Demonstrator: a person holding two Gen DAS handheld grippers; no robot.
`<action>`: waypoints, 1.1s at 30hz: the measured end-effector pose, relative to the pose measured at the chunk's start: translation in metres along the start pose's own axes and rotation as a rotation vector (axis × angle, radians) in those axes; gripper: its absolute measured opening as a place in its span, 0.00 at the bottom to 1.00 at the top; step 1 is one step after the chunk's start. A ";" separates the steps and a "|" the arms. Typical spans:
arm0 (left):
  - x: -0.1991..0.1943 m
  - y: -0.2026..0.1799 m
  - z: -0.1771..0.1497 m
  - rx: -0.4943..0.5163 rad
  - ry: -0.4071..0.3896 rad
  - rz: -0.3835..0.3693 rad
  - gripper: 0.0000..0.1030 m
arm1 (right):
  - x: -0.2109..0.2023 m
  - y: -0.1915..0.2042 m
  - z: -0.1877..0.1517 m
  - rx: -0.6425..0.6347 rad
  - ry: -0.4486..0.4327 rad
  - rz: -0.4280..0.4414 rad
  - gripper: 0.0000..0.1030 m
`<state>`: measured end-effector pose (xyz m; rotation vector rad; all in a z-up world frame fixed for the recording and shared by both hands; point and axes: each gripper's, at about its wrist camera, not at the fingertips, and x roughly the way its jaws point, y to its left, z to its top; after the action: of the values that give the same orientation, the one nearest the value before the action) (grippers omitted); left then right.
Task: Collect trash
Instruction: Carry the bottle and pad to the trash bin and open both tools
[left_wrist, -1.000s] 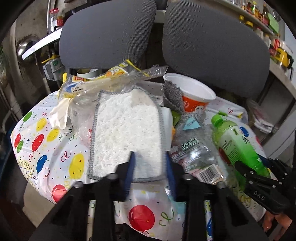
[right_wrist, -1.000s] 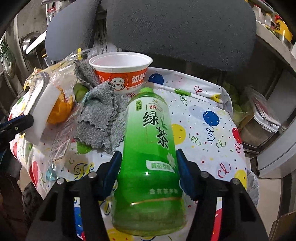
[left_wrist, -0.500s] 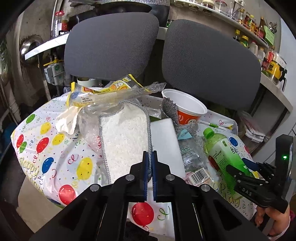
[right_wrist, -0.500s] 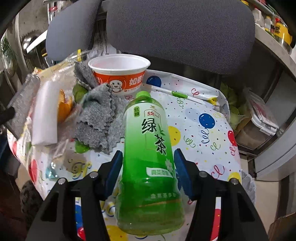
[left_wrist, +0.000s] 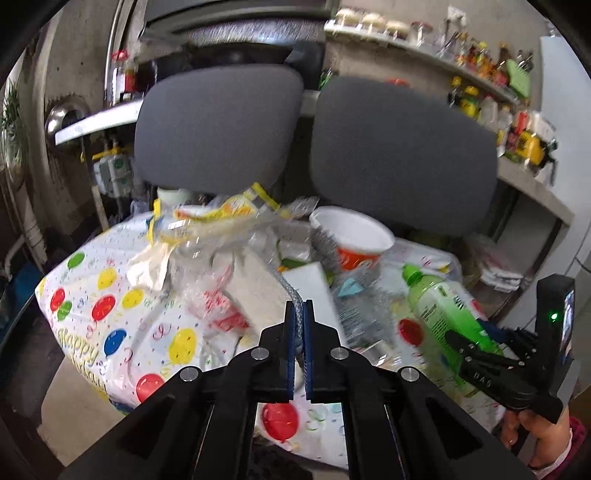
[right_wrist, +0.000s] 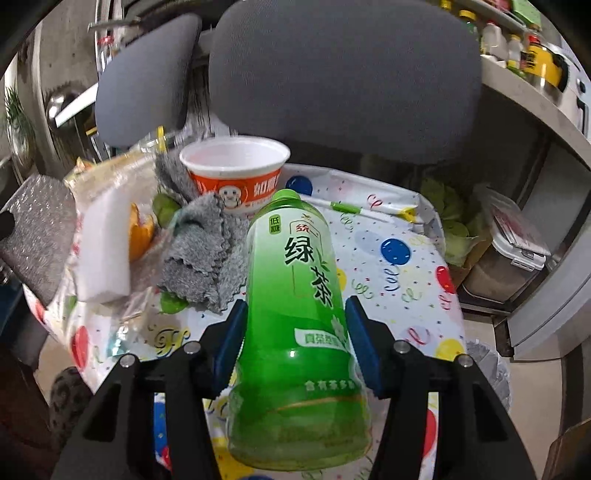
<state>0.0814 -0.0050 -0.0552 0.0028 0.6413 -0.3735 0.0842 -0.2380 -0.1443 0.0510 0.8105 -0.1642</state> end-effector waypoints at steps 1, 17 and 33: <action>-0.008 -0.005 0.003 0.012 -0.024 -0.017 0.03 | -0.006 -0.002 0.000 0.010 -0.009 0.006 0.53; -0.003 -0.194 0.006 0.277 -0.005 -0.553 0.03 | -0.134 -0.146 -0.045 0.282 -0.140 -0.193 0.53; 0.112 -0.385 -0.046 0.456 0.238 -0.694 0.15 | -0.096 -0.288 -0.108 0.533 -0.019 -0.304 0.57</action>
<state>0.0063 -0.3973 -0.1144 0.2689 0.7700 -1.1992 -0.1062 -0.4986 -0.1446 0.4290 0.7341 -0.6644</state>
